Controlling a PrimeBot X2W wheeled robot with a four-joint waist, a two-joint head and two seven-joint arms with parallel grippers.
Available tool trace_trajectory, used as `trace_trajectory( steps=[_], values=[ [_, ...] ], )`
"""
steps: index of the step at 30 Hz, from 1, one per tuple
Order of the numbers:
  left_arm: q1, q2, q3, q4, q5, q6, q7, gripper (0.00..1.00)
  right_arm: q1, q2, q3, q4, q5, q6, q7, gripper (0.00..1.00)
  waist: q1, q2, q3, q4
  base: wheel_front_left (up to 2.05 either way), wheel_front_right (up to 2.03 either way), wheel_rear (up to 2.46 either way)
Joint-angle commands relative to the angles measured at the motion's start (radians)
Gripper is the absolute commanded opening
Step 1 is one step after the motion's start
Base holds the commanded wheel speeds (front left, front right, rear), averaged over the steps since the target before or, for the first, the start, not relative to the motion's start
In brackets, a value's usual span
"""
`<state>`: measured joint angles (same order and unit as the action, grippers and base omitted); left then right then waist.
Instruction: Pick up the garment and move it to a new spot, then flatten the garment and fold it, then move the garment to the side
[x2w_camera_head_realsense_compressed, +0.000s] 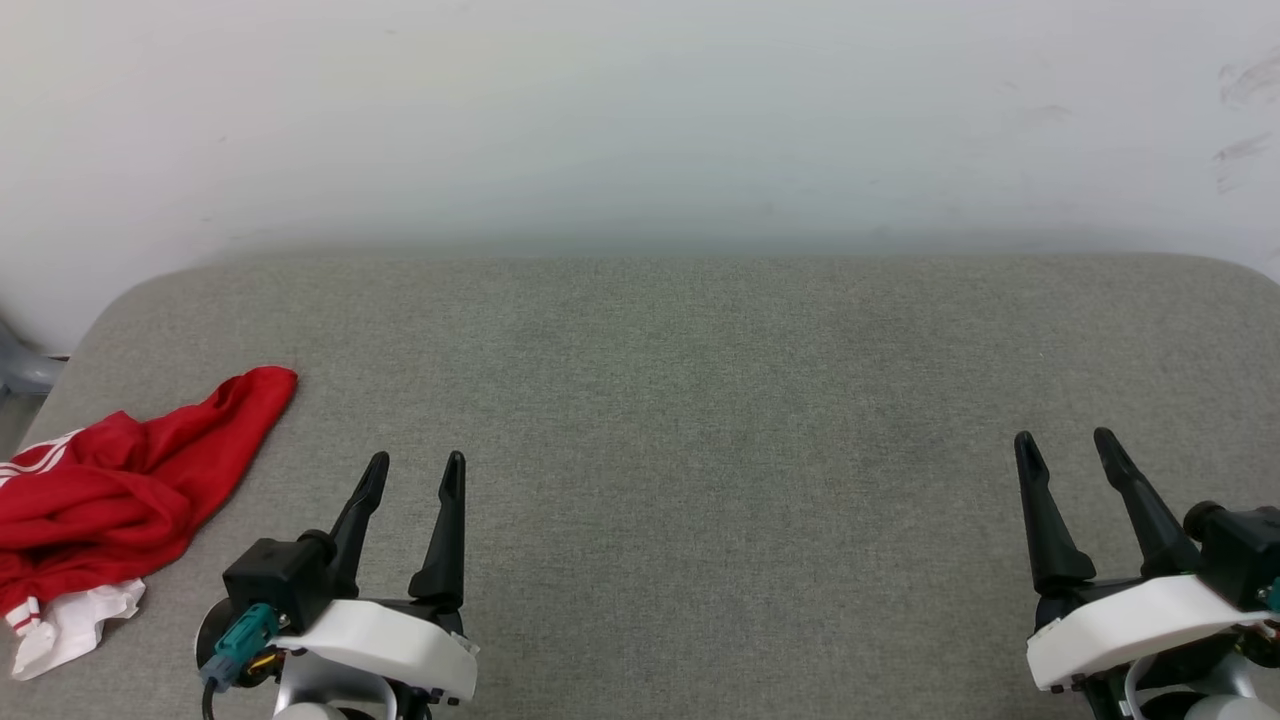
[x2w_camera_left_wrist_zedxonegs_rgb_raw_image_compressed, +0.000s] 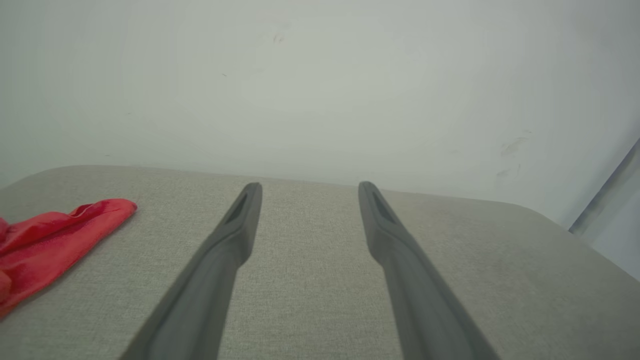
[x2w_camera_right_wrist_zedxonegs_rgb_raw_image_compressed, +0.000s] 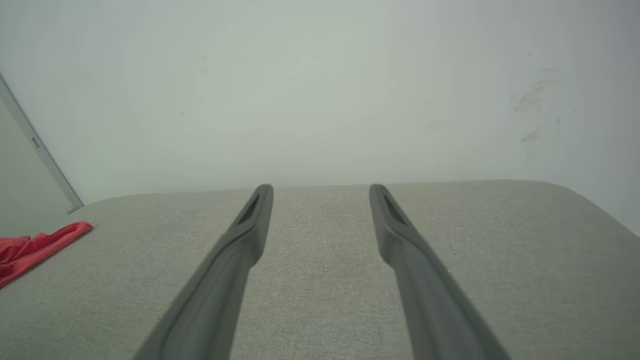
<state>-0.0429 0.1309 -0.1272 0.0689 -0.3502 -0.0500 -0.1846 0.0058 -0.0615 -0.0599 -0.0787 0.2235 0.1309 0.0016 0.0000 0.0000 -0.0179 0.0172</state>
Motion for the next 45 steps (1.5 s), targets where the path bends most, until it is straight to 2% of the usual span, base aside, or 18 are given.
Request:
trace_trajectory(
  steps=[1, 14, 19, 39, 45],
  values=[
    [0.005, 0.005, -0.003, -0.002, 0.019, 0.000, -0.008, 1.00, 0.006, 0.002, -0.001, -0.015, -0.024, 0.000, -0.003, 1.00, 0.0000, 0.0000, 0.000, 0.000, 0.00, 0.00, 0.00],
    [0.004, -0.004, 0.015, 0.026, 0.099, 0.006, -0.035, 1.00, 0.017, 0.010, 0.004, -0.034, -0.108, 0.000, -0.011, 1.00, 0.0000, 0.0000, -0.004, 0.033, 0.00, 0.00, 0.00],
    [0.004, -0.017, 0.030, 0.058, 0.107, 0.004, -0.046, 1.00, 0.033, 0.012, 0.013, -0.045, -0.139, 0.000, -0.010, 1.00, 0.0000, 0.0000, -0.009, 0.087, 0.00, 0.00, 0.00],
    [0.025, 0.007, 0.070, 0.088, 0.229, 0.033, -0.081, 1.00, 0.039, 0.012, 0.053, -0.017, -0.188, 0.000, -0.040, 1.00, 0.0000, 0.0000, -0.025, 0.376, 0.00, 0.00, 0.00],
    [0.035, 0.007, 0.083, 0.093, 0.208, 0.034, -0.081, 1.00, 0.038, 0.012, 0.055, 0.002, -0.168, 0.000, -0.050, 1.00, 0.0000, 0.0000, -0.030, 0.428, 0.00, 0.00, 0.00]
  ],
)
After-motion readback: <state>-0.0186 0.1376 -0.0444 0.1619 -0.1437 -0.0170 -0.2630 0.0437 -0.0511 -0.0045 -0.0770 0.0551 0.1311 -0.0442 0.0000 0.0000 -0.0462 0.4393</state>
